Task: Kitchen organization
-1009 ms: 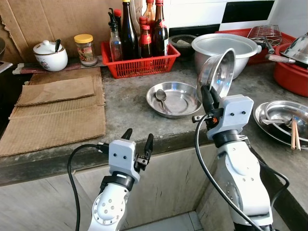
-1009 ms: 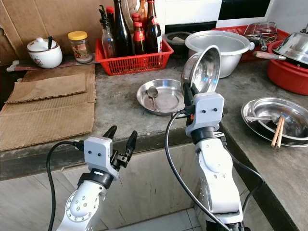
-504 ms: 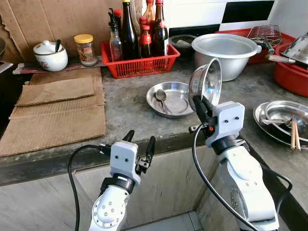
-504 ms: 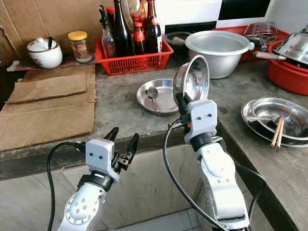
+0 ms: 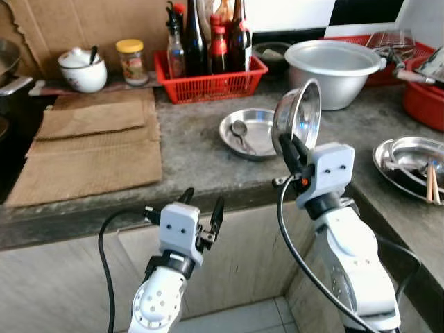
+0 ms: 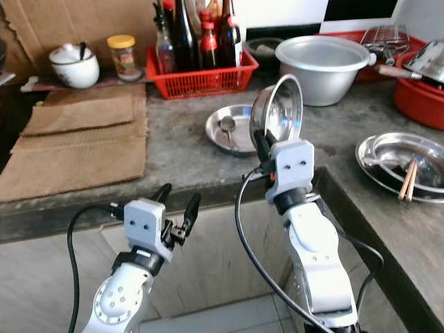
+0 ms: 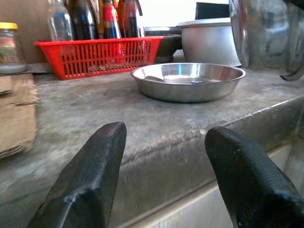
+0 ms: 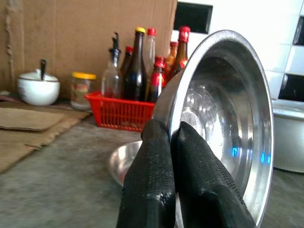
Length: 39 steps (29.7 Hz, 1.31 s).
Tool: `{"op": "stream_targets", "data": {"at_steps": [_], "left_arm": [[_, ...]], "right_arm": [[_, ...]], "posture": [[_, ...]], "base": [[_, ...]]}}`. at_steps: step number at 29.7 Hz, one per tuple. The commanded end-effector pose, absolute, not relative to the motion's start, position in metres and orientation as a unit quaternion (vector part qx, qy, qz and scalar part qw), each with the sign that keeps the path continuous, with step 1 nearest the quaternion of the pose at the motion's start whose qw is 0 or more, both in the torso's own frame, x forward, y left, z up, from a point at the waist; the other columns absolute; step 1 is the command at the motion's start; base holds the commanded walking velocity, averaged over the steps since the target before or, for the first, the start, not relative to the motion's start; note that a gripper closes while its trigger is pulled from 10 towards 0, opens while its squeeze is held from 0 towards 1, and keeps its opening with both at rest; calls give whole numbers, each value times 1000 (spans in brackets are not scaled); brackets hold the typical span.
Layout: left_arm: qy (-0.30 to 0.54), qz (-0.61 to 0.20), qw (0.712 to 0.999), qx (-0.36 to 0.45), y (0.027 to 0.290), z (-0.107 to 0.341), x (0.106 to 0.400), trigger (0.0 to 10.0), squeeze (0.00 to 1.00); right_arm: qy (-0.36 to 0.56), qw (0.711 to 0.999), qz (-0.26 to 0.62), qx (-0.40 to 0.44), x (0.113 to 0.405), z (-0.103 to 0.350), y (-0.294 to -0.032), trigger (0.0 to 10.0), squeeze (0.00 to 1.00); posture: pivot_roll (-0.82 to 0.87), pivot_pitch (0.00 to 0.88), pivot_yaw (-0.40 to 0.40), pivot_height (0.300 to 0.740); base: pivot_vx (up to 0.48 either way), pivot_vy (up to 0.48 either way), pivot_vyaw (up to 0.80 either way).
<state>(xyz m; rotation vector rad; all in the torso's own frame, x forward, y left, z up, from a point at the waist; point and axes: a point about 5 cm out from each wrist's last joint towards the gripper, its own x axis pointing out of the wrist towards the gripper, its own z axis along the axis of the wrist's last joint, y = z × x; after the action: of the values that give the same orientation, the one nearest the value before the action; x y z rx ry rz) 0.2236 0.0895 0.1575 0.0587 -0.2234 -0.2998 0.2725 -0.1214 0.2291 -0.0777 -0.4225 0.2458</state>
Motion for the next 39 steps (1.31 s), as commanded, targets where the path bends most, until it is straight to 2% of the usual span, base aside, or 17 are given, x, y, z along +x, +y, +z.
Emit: {"op": "stream_targets", "data": {"at_steps": [1,15,39], "left_arm": [[-120,-153,980,32,88,160,221,10000,0],[-115,-152,981,34,88,158,221,10000,0],[-111,-155,981,33,88,156,221,10000,0]], "right_arm": [[-221,967,119,-35,271,235,-121,0,0],[-185,968,155,-71,273,223,-122,0,0],[-196,971,123,-67,272,227,-121,0,0]], "posture": [[42,46,-25,740],[37,59,-21,740],[37,63,-17,740]], "base": [[-311,0,0],[-310,0,0],[-307,0,0]]}}
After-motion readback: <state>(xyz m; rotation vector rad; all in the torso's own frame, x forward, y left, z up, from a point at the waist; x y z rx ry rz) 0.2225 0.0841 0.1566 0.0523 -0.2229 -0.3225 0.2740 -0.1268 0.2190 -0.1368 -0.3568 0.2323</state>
